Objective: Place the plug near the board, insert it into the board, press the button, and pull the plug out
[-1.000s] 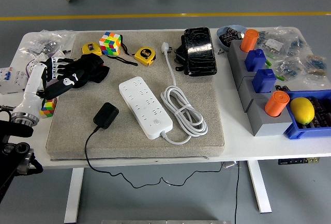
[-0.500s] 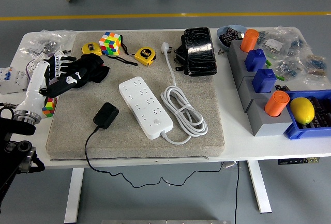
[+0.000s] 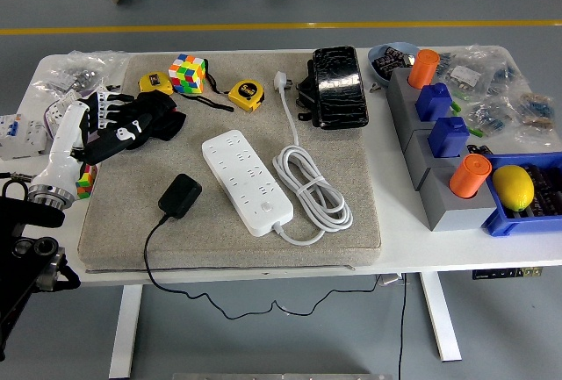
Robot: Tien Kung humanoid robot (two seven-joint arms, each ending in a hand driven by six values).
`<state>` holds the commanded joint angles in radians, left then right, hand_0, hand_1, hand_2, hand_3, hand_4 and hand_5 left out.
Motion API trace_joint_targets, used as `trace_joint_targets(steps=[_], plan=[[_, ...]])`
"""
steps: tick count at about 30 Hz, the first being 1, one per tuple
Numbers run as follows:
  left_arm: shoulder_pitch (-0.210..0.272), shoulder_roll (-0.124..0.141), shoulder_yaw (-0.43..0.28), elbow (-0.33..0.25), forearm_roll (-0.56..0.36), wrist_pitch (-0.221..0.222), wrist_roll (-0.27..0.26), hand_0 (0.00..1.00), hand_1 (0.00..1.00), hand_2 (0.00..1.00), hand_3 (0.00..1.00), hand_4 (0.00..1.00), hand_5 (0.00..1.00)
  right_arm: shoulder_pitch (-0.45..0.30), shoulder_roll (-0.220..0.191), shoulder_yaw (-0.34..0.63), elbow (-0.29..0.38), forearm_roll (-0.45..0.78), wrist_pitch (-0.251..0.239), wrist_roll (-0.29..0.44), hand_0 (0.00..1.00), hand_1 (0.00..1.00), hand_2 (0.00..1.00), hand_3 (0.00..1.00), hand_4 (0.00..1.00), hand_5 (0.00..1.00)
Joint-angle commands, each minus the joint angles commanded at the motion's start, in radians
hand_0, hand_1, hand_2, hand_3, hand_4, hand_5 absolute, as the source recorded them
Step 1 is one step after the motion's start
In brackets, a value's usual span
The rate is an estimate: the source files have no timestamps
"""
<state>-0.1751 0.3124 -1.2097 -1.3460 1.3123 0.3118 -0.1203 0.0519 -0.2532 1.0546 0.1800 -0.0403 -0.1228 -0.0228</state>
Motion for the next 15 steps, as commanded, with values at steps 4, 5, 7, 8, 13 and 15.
trace_joint_targets(steps=[4, 5, 7, 8, 13, 15], plan=[[0.000, 0.001, 0.005, 0.000, -0.001, -0.001, 0.000, 0.481, 0.592, 0.571, 0.610, 0.892, 0.359, -0.002, -0.002, -0.002, 0.000, 0.000, 0.000, 0.000, 0.497, 0.604, 0.572, 0.512, 0.860, 0.401], [-0.001, 0.001, 0.007, 0.000, -0.001, -0.001, 0.000, 0.482, 0.592, 0.571, 0.610, 0.892, 0.359, -0.002, -0.002, -0.003, 0.000, 0.000, 0.000, 0.000, 0.497, 0.603, 0.571, 0.512, 0.859, 0.401], [-0.003, 0.002, 0.013, -0.001, -0.002, -0.001, 0.000, 0.482, 0.592, 0.571, 0.610, 0.892, 0.359, -0.002, -0.001, -0.004, 0.000, 0.000, 0.000, 0.000, 0.497, 0.603, 0.571, 0.512, 0.859, 0.401], [-0.004, 0.003, 0.018, -0.001, -0.002, -0.001, 0.000, 0.482, 0.592, 0.571, 0.610, 0.892, 0.359, -0.002, -0.001, -0.005, 0.000, 0.000, 0.001, 0.000, 0.497, 0.603, 0.571, 0.512, 0.859, 0.401], [-0.004, 0.003, 0.044, 0.004, 0.025, 0.002, 0.000, 0.481, 0.595, 0.571, 0.610, 0.892, 0.359, -0.003, 0.002, -0.008, 0.000, -0.001, 0.002, 0.001, 0.494, 0.603, 0.571, 0.512, 0.859, 0.401], [-0.004, 0.003, 0.059, 0.005, 0.084, 0.015, 0.003, 0.481, 0.595, 0.571, 0.610, 0.892, 0.359, -0.005, 0.002, -0.008, 0.000, -0.001, 0.003, 0.002, 0.494, 0.603, 0.571, 0.512, 0.859, 0.401]])
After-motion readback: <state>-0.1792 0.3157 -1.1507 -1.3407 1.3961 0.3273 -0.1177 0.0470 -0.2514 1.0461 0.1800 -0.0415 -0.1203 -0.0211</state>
